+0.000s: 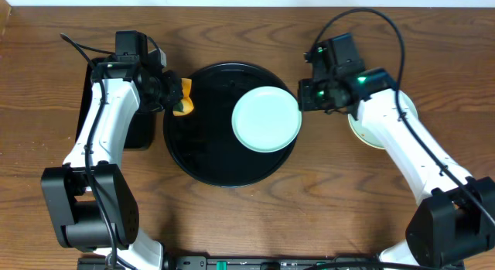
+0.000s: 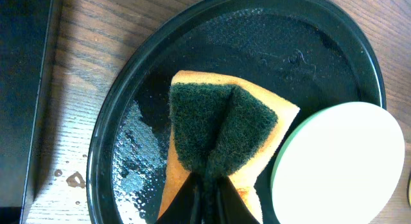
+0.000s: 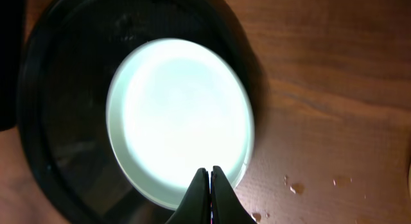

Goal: Clean dirty plates on tray and stack at the side

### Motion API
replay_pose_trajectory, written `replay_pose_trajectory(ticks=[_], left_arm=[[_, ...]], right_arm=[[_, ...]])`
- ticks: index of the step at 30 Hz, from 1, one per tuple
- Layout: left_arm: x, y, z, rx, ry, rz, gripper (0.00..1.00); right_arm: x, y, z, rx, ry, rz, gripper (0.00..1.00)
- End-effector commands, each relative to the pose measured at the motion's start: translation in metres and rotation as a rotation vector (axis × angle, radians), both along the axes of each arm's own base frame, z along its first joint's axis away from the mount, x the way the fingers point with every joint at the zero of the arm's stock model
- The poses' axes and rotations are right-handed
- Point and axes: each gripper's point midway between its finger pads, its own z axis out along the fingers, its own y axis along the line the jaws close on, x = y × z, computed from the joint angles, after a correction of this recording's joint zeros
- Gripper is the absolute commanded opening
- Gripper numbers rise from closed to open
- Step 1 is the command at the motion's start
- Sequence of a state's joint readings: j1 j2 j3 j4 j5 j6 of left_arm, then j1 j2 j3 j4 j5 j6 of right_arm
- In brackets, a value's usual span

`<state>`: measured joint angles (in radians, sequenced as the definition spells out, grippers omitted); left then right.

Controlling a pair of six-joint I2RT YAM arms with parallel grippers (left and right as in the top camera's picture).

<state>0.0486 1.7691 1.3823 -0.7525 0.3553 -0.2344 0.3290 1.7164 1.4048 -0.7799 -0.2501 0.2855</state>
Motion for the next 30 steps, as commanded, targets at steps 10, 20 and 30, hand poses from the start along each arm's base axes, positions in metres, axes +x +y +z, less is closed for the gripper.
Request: replay_pose_trajectory(ticks=[10, 20, 30], left_arm=[[0.000, 0.001, -0.003, 0.014, 0.003, -0.012, 0.07], [0.000, 0.001, -0.003, 0.014, 0.003, -0.012, 0.07], [0.000, 0.001, -0.003, 0.014, 0.003, -0.012, 0.07]], right_arm=[[-0.008, -0.016, -0.022, -0.028, 0.088, -0.030, 0.22], [-0.024, 0.021, -0.092, -0.089, 0.261, -0.047, 0.33], [-0.026, 0.021, -0.111, -0.238, 0.233, -0.116, 0.30]])
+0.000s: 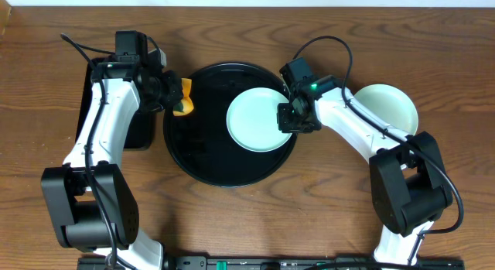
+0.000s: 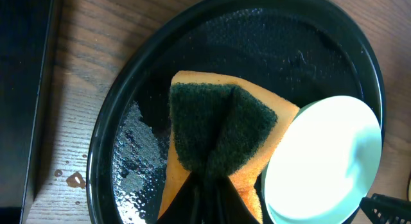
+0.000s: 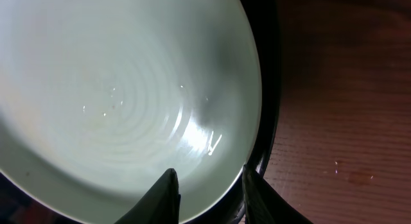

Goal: Clean dirty plates on tray and stack at the side

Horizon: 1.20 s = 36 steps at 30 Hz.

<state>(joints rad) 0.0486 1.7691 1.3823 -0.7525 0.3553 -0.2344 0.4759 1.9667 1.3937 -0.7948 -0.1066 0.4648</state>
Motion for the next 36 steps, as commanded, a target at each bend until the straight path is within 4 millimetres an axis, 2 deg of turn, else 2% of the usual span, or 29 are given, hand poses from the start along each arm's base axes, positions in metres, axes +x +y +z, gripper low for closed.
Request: replay_pose_trajectory(ticks=[1, 10, 16, 24, 30, 36], left_arm=[[0.000, 0.001, -0.003, 0.014, 0.003, -0.012, 0.08], [0.000, 0.001, -0.003, 0.014, 0.003, -0.012, 0.07], [0.000, 0.001, -0.003, 0.014, 0.003, -0.012, 0.07], [0.000, 0.001, -0.003, 0.014, 0.003, -0.012, 0.07], [0.000, 0.001, -0.003, 0.014, 0.003, -0.012, 0.07], [0.000, 0.001, -0.003, 0.014, 0.003, -0.012, 0.07]], right_arm=[[0.003, -0.007, -0.003, -0.055, -0.021, -0.039, 0.30], [0.003, -0.011, -0.005, -0.079, -0.021, -0.052, 0.30], [0.003, -0.007, -0.018, -0.090, -0.013, -0.042, 0.30], [0.008, -0.003, -0.019, -0.079, -0.030, -0.041, 0.27], [0.007, 0.007, -0.023, -0.069, -0.039, -0.032, 0.22], [0.003, 0.019, -0.042, -0.046, -0.002, -0.050, 0.22]])
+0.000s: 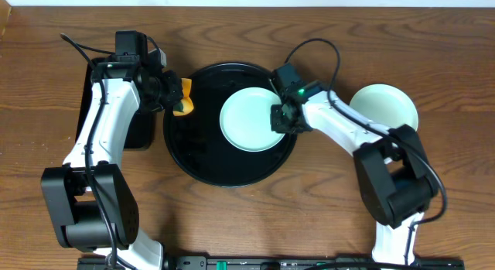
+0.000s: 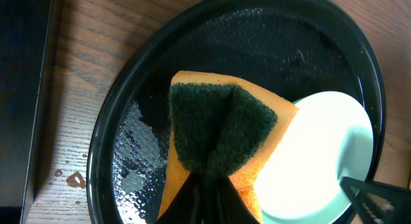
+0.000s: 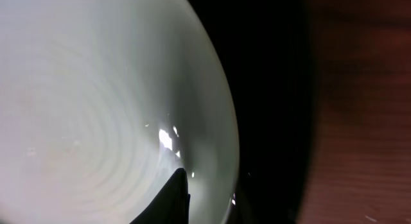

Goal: Clean dirty plates on tray and stack at the side

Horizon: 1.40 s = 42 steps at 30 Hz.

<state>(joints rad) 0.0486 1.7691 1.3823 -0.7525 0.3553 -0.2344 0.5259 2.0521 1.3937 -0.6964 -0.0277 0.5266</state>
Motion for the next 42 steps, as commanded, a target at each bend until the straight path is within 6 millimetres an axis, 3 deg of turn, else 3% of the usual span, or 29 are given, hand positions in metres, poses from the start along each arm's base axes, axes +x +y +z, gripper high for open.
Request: replay_pose_trajectory(ticks=[1, 13, 15, 17, 22, 27, 31, 42], left_arm=[[0.000, 0.001, -0.003, 0.014, 0.003, -0.012, 0.08], [-0.001, 0.001, -0.005, 0.014, 0.006, -0.012, 0.08], [0.000, 0.001, -0.005, 0.014, 0.005, -0.012, 0.08], [0.000, 0.001, -0.004, 0.014, 0.003, -0.012, 0.08], [0.001, 0.001, -0.004, 0.014, -0.002, -0.012, 0.07], [0.001, 0.002, -0.004, 0.015, -0.002, -0.012, 0.07], [0.001, 0.002, -0.004, 0.014, -0.001, -0.012, 0.08], [0.001, 0.002, -0.004, 0.014, -0.002, -0.012, 0.07]], right_arm=[[-0.007, 0.007, -0.012, 0.018, 0.041, -0.035, 0.22], [-0.008, 0.031, -0.037, 0.079, 0.065, -0.055, 0.29], [-0.009, 0.030, -0.039, 0.078, 0.071, -0.066, 0.22], [-0.009, 0.030, -0.039, 0.078, 0.072, -0.069, 0.01], [-0.012, 0.037, -0.037, 0.119, 0.096, -0.048, 0.01], [-0.010, 0.048, -0.020, 0.225, 0.095, 0.048, 0.01], [-0.004, 0.052, 0.007, 0.339, 0.075, 0.112, 0.01], [0.016, 0.018, 0.074, 0.501, -0.009, 0.163, 0.01]])
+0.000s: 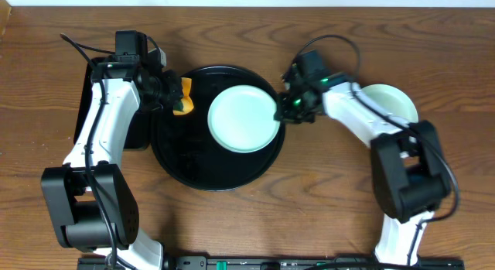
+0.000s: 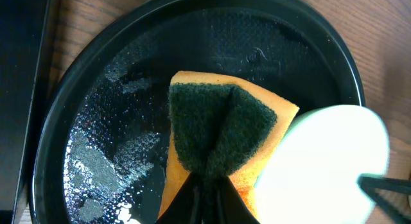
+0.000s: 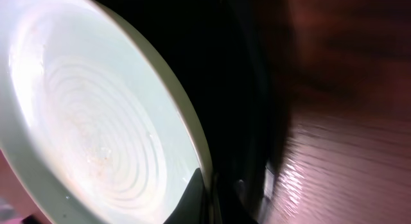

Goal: Clean dirty plates on tray and stack at the side
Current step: 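Carry the pale green plate right and stack it on the plate pile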

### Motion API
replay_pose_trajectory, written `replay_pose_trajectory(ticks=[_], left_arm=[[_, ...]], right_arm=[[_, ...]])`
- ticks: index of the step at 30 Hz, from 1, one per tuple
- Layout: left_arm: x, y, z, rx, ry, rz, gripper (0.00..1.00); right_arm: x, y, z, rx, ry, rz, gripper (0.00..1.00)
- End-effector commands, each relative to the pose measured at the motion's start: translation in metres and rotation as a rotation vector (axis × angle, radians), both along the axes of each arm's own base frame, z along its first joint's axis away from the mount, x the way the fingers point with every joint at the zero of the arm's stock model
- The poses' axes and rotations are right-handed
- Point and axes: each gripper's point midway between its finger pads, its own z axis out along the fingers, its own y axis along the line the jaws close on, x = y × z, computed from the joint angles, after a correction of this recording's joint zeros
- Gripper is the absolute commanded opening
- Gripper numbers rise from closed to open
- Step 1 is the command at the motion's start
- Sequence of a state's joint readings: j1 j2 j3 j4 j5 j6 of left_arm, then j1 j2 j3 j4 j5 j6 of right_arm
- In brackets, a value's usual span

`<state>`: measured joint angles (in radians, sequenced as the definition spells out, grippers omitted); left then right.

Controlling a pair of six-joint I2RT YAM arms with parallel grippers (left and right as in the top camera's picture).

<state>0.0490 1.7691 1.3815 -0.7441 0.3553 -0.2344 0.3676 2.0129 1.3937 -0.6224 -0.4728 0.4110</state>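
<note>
The round black tray (image 1: 193,165) lies mid-table with water drops on its left half (image 2: 96,160). A pale green plate (image 1: 242,119) stands tilted over the tray's right side, its ringed face showing in the right wrist view (image 3: 96,140). My right gripper (image 1: 286,107) is shut on the plate's right rim (image 3: 207,192). My left gripper (image 1: 172,96) is shut on a folded orange sponge (image 2: 218,128) with a dark green scouring face, held above the tray's upper left, just beside the plate (image 2: 327,166).
A second pale green plate (image 1: 390,106) sits on the wooden table at the right, partly under my right arm. A black rectangular container (image 1: 143,135) stands left of the tray beneath my left arm.
My right gripper stays shut on the plate's rim, and the plate is now raised on a tilt and further left. The tray has shifted left on the table. My left gripper is unmoved.
The plate lay flat on the tray's right side with my right gripper shut just off its rim. Then the gripper stood open at the rim, then shut on it. Now the plate is tilted up and the tray sits further left. The sponge stayed in my left gripper throughout.
</note>
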Motion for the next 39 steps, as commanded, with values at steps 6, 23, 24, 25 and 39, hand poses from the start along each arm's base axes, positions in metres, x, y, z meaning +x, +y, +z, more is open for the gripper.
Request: replay_pose_trajectory(ticks=[6, 23, 24, 25, 39], left_arm=[[0.000, 0.001, -0.004, 0.014, 0.005, -0.012, 0.08], [0.000, 0.001, -0.004, 0.014, 0.002, -0.012, 0.07], [0.000, 0.001, -0.004, 0.014, 0.002, -0.012, 0.07], [0.000, 0.001, -0.004, 0.014, 0.002, -0.012, 0.07], [0.000, 0.001, -0.004, 0.014, 0.003, -0.012, 0.07]], right_arm=[[-0.005, -0.020, 0.059, 0.125, -0.076, 0.080, 0.01], [-0.024, -0.193, 0.079, 0.060, -0.023, -0.268, 0.01], [-0.029, -0.207, 0.073, 0.059, -0.010, -0.310, 0.01], [-0.032, -0.219, 0.066, 0.060, 0.001, -0.349, 0.01], [-0.058, -0.343, 0.011, 0.071, -0.045, -0.769, 0.01]])
